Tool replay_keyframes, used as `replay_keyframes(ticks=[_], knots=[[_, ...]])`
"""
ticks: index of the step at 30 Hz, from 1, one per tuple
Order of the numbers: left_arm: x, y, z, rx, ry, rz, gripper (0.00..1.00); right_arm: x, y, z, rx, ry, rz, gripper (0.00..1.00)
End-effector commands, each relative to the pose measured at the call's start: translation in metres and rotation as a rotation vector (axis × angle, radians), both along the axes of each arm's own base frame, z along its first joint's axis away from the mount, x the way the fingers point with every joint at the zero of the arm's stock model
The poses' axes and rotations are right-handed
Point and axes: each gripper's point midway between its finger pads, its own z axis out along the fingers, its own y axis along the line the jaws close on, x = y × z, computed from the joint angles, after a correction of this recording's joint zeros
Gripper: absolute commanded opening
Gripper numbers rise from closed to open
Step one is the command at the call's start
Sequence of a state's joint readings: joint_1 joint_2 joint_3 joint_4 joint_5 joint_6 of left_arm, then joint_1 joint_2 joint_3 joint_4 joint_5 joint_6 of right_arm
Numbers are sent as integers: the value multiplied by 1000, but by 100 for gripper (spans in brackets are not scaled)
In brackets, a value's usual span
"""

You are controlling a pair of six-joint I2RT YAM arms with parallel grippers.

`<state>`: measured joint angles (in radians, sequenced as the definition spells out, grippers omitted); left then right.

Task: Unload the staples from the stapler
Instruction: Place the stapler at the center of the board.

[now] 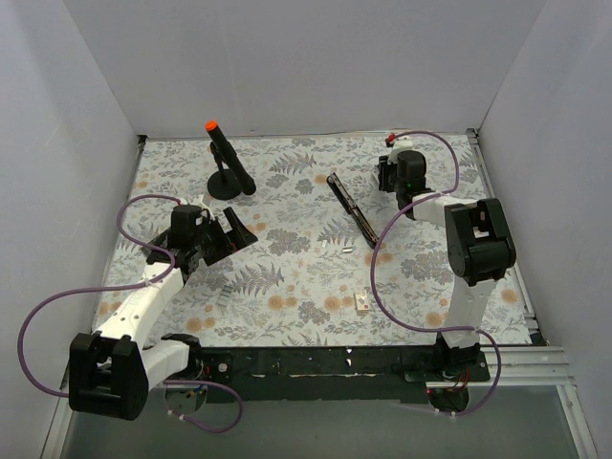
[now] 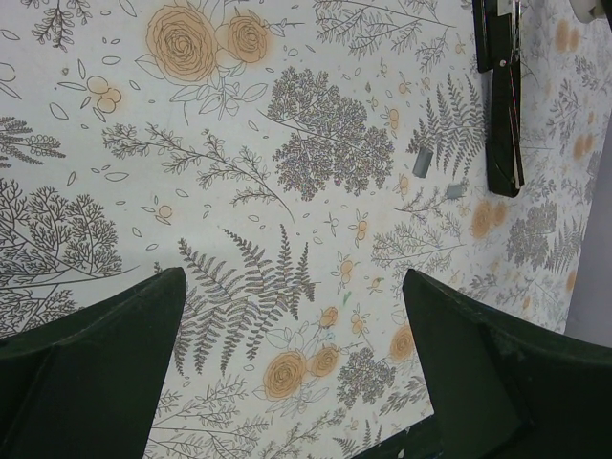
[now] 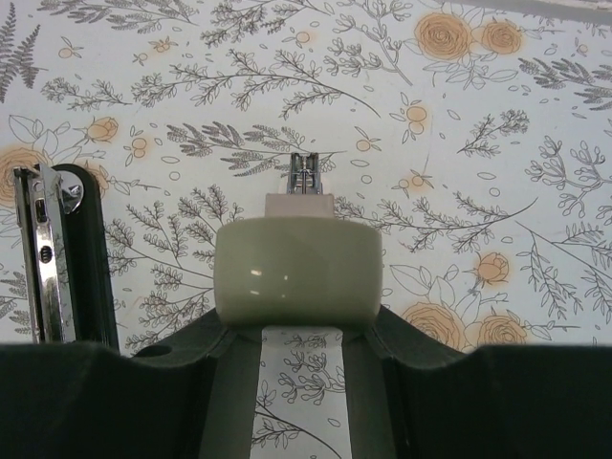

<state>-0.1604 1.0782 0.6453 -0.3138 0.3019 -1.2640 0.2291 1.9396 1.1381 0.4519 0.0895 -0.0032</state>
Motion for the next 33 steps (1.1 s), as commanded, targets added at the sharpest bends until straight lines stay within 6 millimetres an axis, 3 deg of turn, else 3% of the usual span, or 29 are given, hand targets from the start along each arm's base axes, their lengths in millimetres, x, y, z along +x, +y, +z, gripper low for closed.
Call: replay_keyframes(ticks=[1,20,22,26,29,33], knots=[[2,1,6,12,-33,-1,98,6,2,21,21,-44,6,40],[-1,2,14,8,-63,5,98,-28,-7,9,34,24,-22,52],[-1,3,16,8,-69,8,98,-30,-6,14,42,17,-18,53],[-1,3,18,10,-79,7,98,-32,-4,28,52,16,-7,65],[-1,3,18,10,-79,6,98,-35,-5,47,52,-4,-6,71],[0,3,19,9,-81,4,98,-38,-1,89,55,-42,32,74]])
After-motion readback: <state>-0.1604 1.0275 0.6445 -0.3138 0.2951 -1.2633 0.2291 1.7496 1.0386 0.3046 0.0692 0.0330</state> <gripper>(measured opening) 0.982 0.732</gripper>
